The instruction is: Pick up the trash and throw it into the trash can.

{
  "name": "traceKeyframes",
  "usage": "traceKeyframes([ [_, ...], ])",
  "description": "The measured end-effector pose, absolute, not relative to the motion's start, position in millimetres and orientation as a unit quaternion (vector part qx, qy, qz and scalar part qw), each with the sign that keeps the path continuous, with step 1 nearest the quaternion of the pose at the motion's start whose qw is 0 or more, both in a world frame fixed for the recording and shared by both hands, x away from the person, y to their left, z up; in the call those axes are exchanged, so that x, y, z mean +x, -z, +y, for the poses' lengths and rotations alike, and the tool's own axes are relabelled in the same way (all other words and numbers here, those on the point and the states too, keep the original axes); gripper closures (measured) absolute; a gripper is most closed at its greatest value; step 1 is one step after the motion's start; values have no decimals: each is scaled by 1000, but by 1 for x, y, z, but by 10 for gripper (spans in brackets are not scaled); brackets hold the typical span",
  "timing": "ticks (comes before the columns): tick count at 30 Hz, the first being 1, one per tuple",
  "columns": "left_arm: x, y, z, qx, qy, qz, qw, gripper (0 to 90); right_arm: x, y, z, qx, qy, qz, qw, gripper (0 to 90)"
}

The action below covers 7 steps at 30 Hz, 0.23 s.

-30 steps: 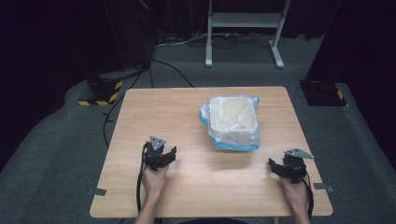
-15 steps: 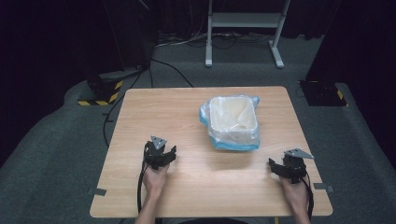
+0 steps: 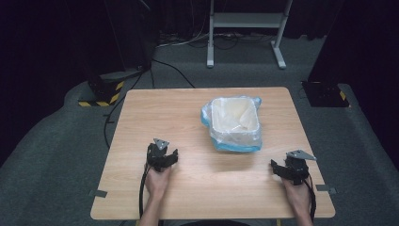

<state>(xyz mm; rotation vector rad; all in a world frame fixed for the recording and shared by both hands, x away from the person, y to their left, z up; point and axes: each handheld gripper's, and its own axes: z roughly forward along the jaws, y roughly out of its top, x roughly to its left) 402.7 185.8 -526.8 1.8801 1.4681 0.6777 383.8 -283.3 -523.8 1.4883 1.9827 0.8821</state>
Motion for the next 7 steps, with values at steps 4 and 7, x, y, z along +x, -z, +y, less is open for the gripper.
traceKeyframes([
  [4, 403, 527, 186, 717, -257, 561, 326, 399, 384, 524, -283, 547, -324, 729, 252, 295],
  [7, 403, 527, 186, 717, -257, 561, 326, 400, 384, 524, -283, 547, -324, 729, 252, 295],
])
